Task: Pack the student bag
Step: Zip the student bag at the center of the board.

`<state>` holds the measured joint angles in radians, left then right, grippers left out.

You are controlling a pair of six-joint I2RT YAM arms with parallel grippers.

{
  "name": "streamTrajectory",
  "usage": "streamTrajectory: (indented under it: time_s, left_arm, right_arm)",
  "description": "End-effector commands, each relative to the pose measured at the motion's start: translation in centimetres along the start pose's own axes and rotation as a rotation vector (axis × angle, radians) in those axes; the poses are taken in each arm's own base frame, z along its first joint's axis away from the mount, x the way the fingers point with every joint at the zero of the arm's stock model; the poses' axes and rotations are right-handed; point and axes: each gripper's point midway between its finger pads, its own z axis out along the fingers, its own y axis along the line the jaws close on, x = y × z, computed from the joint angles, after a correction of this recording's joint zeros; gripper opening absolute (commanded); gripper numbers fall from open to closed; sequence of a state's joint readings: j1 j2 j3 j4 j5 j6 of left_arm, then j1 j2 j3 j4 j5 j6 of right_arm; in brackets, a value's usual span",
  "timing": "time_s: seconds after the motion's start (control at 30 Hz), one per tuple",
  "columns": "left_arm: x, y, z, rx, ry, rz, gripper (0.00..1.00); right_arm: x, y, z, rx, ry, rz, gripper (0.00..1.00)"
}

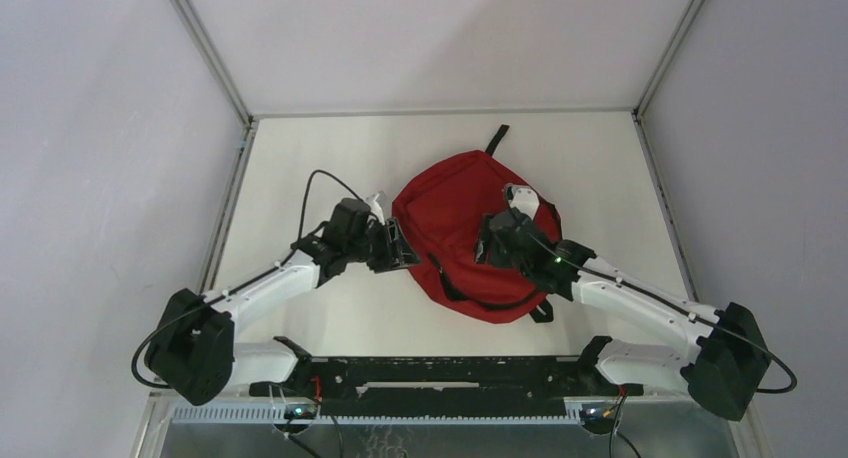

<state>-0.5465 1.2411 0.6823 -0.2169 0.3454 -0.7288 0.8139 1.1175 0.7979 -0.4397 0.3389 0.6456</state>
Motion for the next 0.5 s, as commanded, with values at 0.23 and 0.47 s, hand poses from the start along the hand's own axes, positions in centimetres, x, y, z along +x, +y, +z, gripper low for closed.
streamTrajectory:
  time_s: [0.23,0.47]
  left_arm:
    - [-1.5,-3.1,5.2,0.119,-0.023,-0.145,0.50]
    - [-2.6,-3.3,6.2,0.119,-0.054,-0.162,0.37]
  right_arm:
    - [-1.9,-1.9,-1.0,0.087,-0.067,0.045,0.67]
    - [-2.2,-3.8,-2.2,0.119,-0.090,0.069,0.67]
